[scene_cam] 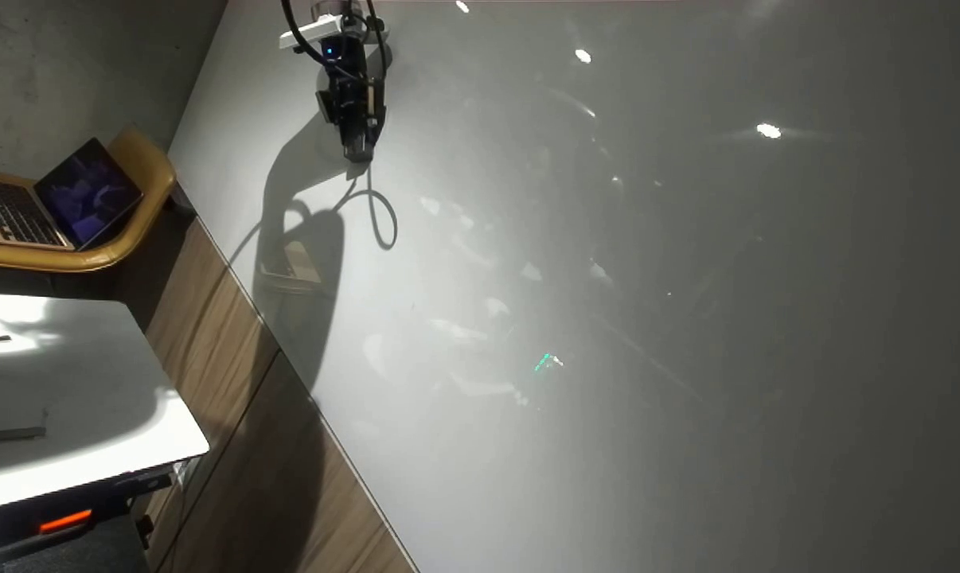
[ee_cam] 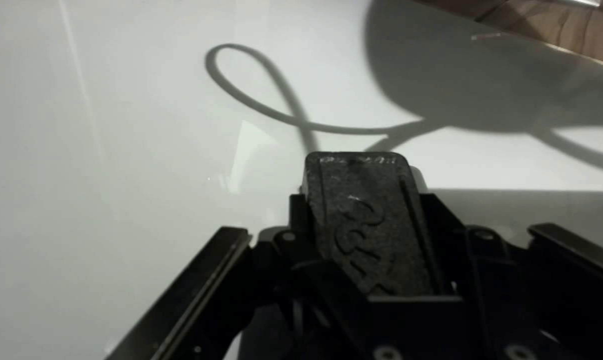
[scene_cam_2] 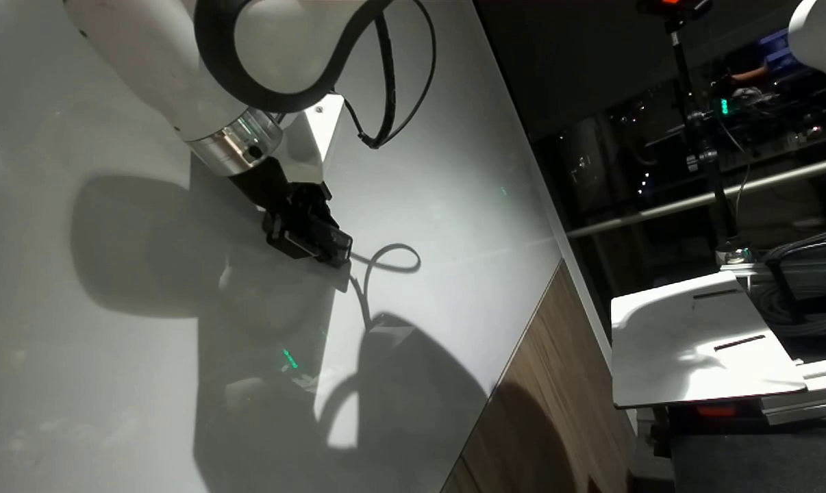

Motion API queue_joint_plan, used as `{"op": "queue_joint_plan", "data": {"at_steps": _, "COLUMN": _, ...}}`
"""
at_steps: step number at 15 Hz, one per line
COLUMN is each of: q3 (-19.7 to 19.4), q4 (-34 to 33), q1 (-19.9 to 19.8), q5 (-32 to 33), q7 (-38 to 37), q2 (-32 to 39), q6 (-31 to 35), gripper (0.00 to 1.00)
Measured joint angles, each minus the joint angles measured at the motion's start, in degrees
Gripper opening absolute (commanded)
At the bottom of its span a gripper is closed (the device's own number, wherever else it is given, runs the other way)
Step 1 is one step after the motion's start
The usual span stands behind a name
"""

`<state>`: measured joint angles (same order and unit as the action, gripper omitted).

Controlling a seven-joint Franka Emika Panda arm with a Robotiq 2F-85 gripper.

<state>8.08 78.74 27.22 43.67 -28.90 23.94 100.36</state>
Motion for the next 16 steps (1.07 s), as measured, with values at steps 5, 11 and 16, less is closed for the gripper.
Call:
{"op": "queue_joint_plan", "data": {"at_steps": 5, "q3": -0.03, "q4": 2.77, "q1": -0.74, "q5": -0.06, "q7": -0.37, "q2": -1.72, "q6": 2.84, "gripper": 0.32}}
{"op": "queue_joint_plan", "data": {"at_steps": 11, "q3": -0.03, "q4": 8.88, "q1": -3.16, "q5": -1.6, "q7": -4.07, "q2": -5.34, "q6": 9.53, "gripper": 0.32}}
{"op": "queue_joint_plan", "data": {"at_steps": 16, "q3": -0.04, "q4": 14.52, "q1": -6.39, "q5": -4.76, "q7": -5.18, "q2": -7.98, "q6": 15.99, "gripper": 0.32}}
